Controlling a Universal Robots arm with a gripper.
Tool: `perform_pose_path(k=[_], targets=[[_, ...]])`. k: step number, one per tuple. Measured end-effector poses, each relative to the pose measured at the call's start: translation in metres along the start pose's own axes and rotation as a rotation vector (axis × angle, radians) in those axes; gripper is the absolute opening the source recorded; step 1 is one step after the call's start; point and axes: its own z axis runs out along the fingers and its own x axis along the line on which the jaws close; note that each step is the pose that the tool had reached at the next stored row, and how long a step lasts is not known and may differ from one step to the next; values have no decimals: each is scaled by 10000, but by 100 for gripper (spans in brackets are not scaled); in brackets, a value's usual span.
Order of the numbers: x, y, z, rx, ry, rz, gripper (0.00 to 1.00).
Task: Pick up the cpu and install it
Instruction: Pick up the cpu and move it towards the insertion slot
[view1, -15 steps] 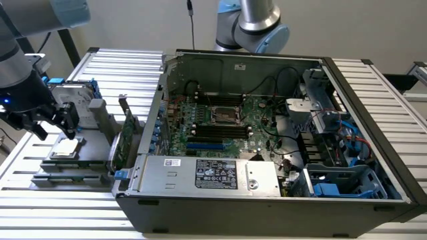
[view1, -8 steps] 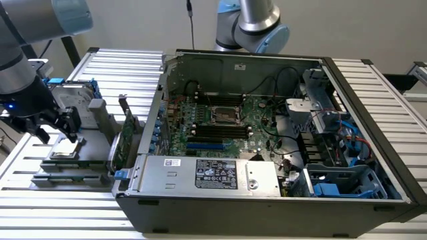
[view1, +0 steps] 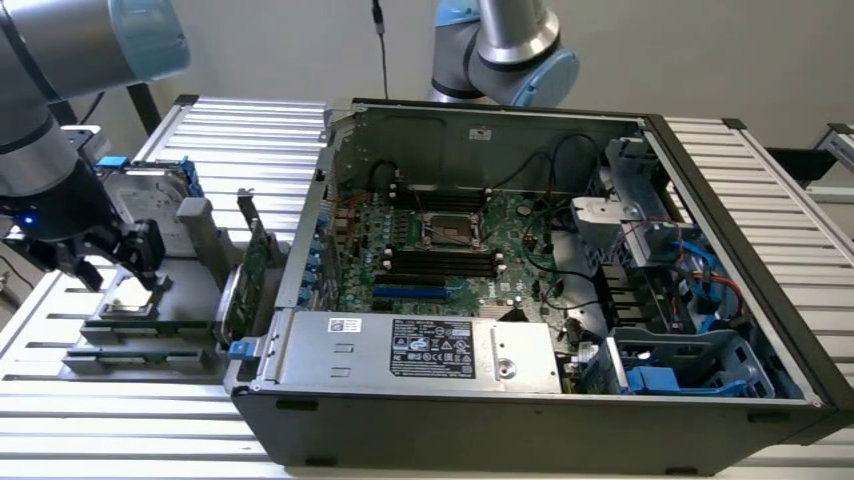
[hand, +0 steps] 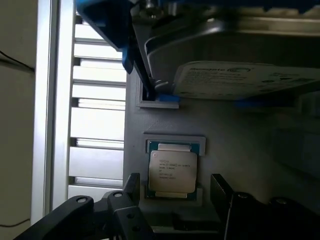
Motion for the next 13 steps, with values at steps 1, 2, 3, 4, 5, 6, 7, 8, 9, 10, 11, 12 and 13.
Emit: perform_pose_path(k=[1,2,3,4,5,6,7,8,9,10,11,12,13], targets=[[0,0,9,-7,13,1,67],[0,0,19,-13,25,2,67],[0,-1,29,-19,35,2,67],[0,-1,38,-26,43,2,67],[0,-1,48,-34,48,2,67],[0,-1,57,-42,53,2,67],[0,-2,67,-51,57,3,67],[0,-2,75,-57,62,4,67],[0,-2,81,-60,69,9,67],[0,-3,87,-64,74,14,67],[1,-3,91,-67,80,22,67],[0,-3,93,-69,82,30,67],[0,-3,96,-72,82,39,67]])
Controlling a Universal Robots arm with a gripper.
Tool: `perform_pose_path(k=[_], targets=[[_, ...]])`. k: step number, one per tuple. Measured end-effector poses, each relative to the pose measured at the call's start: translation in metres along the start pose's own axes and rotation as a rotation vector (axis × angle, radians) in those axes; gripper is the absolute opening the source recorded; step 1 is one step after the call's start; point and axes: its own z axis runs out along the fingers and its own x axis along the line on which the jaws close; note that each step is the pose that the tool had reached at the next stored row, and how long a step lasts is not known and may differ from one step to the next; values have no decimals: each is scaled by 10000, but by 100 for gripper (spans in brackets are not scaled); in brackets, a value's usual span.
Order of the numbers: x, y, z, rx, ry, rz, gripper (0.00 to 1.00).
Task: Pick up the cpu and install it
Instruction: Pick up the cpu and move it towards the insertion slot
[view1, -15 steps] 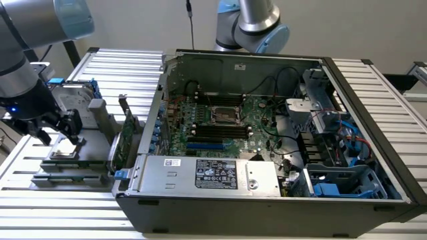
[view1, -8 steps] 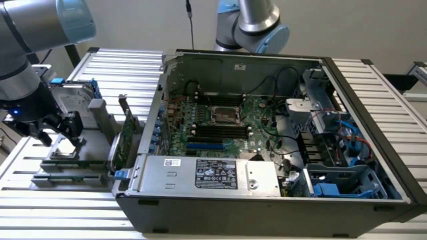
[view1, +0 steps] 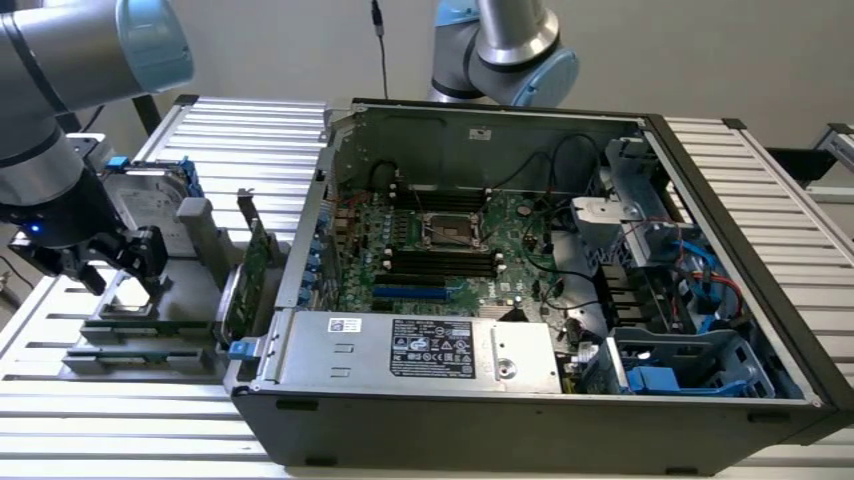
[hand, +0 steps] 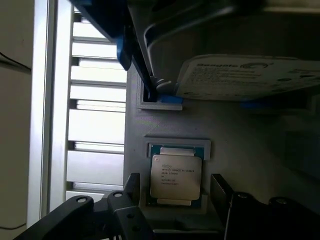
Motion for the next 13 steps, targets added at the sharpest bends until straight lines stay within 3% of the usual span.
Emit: perform_pose_path(k=[13], targets=[[0,4,36,-7,-8,180,67]])
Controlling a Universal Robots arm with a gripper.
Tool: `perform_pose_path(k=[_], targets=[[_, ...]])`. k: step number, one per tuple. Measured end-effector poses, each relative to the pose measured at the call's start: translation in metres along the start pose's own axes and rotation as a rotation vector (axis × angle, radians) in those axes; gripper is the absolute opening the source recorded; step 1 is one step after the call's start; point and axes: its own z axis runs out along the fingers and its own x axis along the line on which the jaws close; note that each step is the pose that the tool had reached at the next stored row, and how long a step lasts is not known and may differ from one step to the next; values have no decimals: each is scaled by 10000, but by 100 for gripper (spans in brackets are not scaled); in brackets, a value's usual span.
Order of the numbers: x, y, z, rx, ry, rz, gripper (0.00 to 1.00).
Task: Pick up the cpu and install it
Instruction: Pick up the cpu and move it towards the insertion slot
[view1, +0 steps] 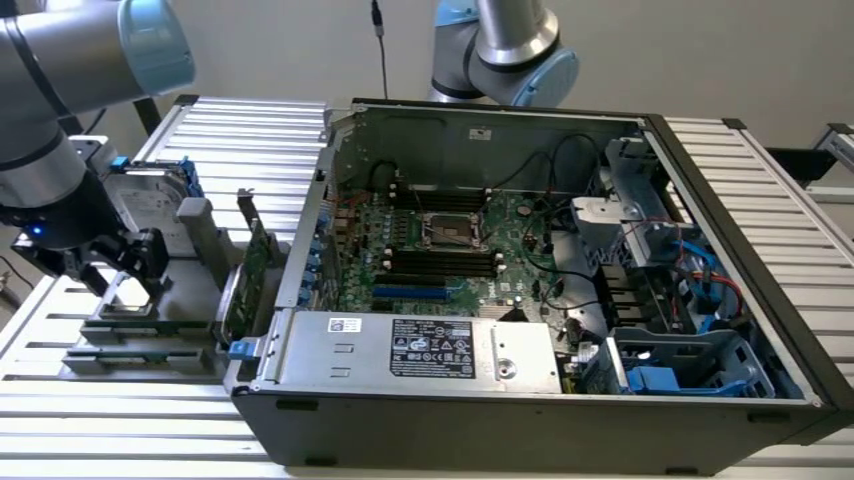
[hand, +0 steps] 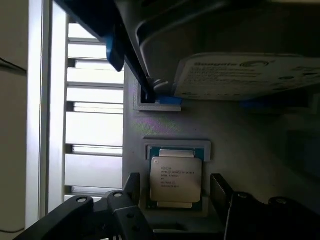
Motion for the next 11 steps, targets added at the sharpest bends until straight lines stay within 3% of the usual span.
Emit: perform_pose_path(k=[11], targets=[[-1,16,41,-2,-7,157,67]])
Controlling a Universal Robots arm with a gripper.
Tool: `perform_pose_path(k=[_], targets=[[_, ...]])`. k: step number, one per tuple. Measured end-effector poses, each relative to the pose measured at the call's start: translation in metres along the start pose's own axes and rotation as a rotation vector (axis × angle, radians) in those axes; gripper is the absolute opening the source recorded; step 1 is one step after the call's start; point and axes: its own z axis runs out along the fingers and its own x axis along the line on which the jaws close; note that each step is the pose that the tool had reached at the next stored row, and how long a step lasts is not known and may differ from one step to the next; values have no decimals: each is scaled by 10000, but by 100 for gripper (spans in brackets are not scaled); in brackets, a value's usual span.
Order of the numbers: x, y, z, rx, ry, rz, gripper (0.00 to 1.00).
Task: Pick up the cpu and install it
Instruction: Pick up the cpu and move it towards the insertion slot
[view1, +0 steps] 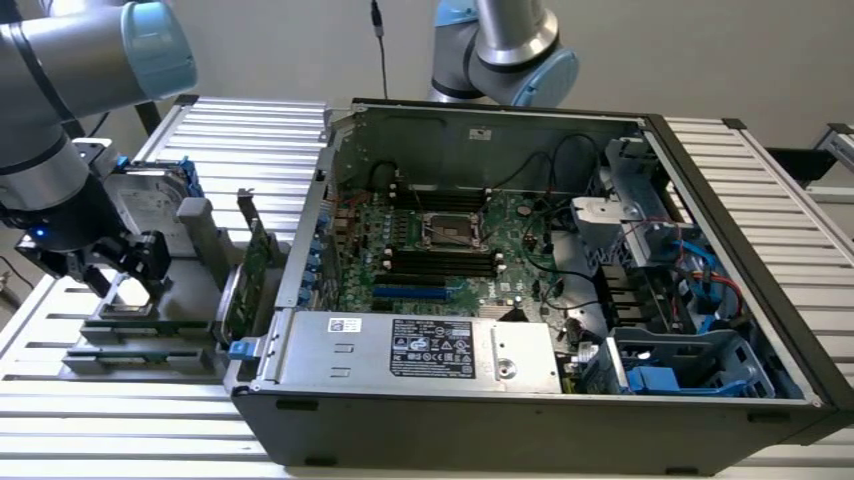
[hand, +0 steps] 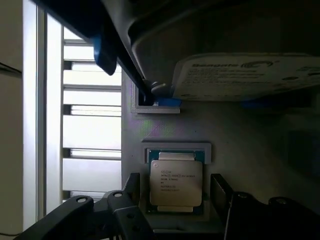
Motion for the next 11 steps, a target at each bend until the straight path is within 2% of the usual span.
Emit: perform_pose_path(k=[11], targets=[[1,25,25,1,0,47,67]])
